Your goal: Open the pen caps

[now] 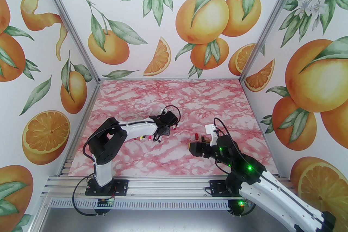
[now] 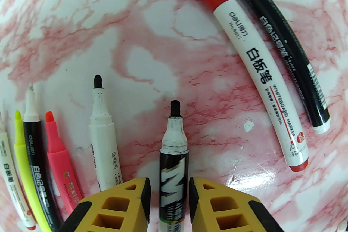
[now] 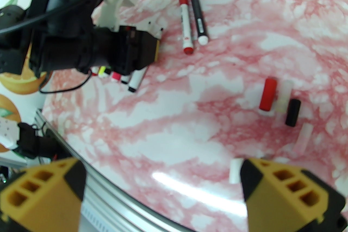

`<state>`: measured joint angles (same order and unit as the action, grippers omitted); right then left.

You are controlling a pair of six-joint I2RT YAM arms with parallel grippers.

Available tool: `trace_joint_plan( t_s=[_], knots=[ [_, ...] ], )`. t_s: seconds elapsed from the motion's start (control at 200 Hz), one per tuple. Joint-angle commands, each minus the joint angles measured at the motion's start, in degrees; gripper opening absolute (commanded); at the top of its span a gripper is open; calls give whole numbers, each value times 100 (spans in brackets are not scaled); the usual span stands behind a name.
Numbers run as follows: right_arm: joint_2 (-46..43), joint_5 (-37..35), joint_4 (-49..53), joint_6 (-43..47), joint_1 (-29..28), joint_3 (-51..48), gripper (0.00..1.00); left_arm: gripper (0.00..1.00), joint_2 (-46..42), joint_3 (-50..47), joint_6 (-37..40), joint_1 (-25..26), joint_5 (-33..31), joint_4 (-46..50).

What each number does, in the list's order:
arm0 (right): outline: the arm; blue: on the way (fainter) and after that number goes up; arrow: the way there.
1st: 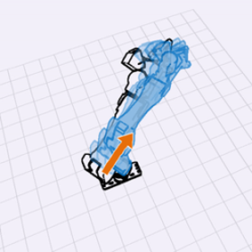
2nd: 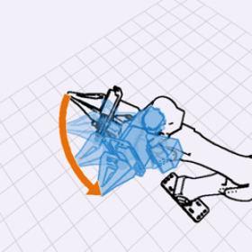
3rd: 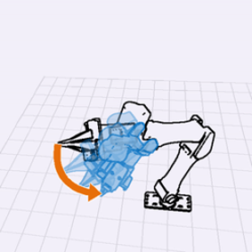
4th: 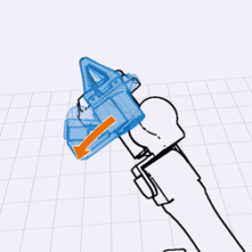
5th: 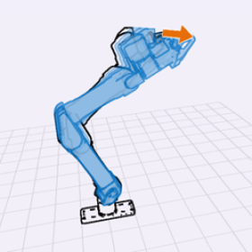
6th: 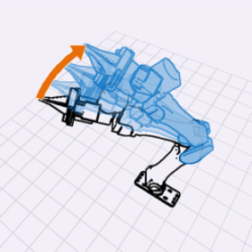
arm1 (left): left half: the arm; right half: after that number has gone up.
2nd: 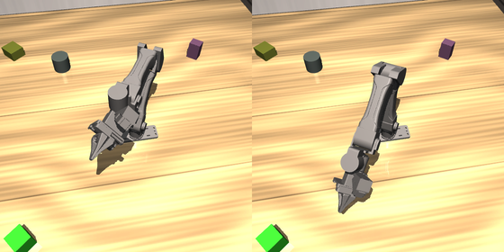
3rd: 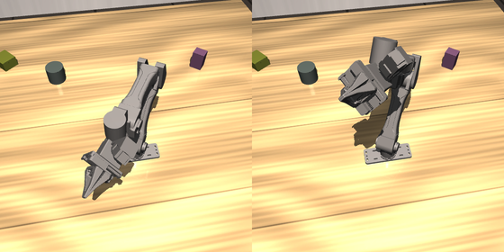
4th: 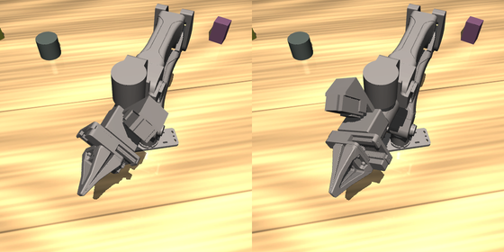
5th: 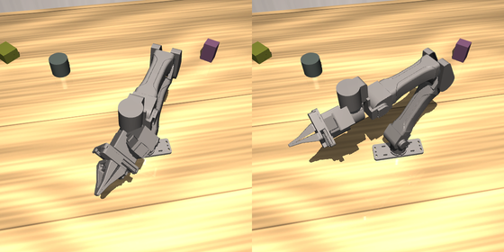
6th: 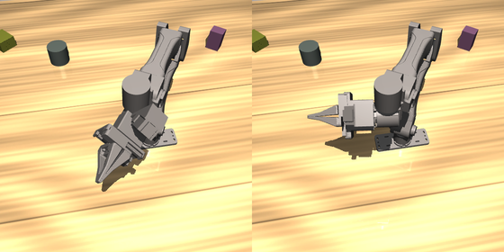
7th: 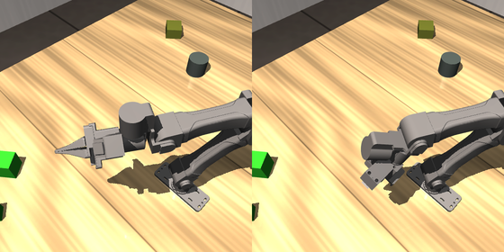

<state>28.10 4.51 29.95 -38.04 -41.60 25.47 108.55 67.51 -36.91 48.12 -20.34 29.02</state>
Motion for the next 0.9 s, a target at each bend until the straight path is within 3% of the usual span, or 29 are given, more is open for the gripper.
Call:
trace_joint_plan(
  t_s=[0.0,0.435,0.896],
  knots=[
    [-69,-97,121,-22,-35,-25,100,33,-350,279,78,-29,171,104],
    [-341,-385,462,-125,-35,45,100,42,434,1224,63,-110,532,57],
    [-487,-450,634,-125,-33,37,100,43,905,1459,-60,-284,680,-265]
  ],
)
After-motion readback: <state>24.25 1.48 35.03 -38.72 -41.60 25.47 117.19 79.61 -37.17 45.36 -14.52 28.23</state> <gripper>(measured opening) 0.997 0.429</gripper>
